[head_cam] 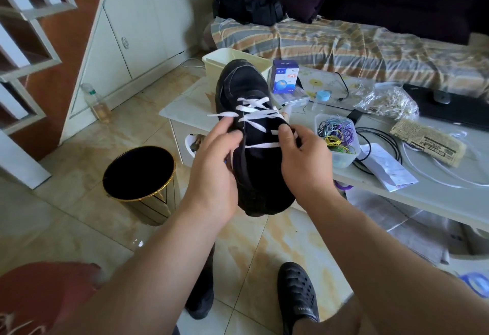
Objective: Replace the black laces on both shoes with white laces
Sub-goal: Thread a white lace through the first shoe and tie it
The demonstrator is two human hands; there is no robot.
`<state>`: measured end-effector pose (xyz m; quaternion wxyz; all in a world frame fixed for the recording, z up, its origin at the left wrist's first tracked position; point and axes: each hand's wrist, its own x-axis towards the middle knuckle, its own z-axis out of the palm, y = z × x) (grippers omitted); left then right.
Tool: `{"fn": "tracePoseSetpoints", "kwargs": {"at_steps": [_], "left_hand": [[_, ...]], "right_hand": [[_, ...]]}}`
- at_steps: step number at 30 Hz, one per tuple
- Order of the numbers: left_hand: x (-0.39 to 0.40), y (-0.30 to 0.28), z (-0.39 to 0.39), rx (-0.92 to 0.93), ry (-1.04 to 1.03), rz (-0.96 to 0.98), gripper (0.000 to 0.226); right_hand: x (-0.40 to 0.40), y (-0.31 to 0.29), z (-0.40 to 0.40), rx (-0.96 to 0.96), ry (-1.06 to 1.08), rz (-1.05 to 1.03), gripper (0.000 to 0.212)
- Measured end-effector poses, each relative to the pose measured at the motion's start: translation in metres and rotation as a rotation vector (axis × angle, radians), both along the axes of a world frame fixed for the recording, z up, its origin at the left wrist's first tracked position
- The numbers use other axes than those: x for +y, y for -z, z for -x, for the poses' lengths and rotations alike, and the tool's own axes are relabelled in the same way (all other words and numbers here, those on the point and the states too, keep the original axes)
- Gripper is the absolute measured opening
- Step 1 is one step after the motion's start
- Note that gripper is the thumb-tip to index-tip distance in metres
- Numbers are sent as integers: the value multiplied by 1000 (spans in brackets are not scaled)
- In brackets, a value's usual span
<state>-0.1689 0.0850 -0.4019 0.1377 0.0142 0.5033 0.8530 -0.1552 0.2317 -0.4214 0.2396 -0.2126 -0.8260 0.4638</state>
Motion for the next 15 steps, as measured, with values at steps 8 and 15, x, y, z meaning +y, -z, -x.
{"fn": "tracePoseSetpoints", "kwargs": {"at_steps": [8, 15], "left_hand": [[-9, 16, 11, -42, -307, 296, 22], [-48, -5, 44, -279, -421, -176, 29]], "right_hand": [[-5, 3, -2, -24, -78, -131, 26], [26, 9, 10, -148, 8, -168, 29]]}}
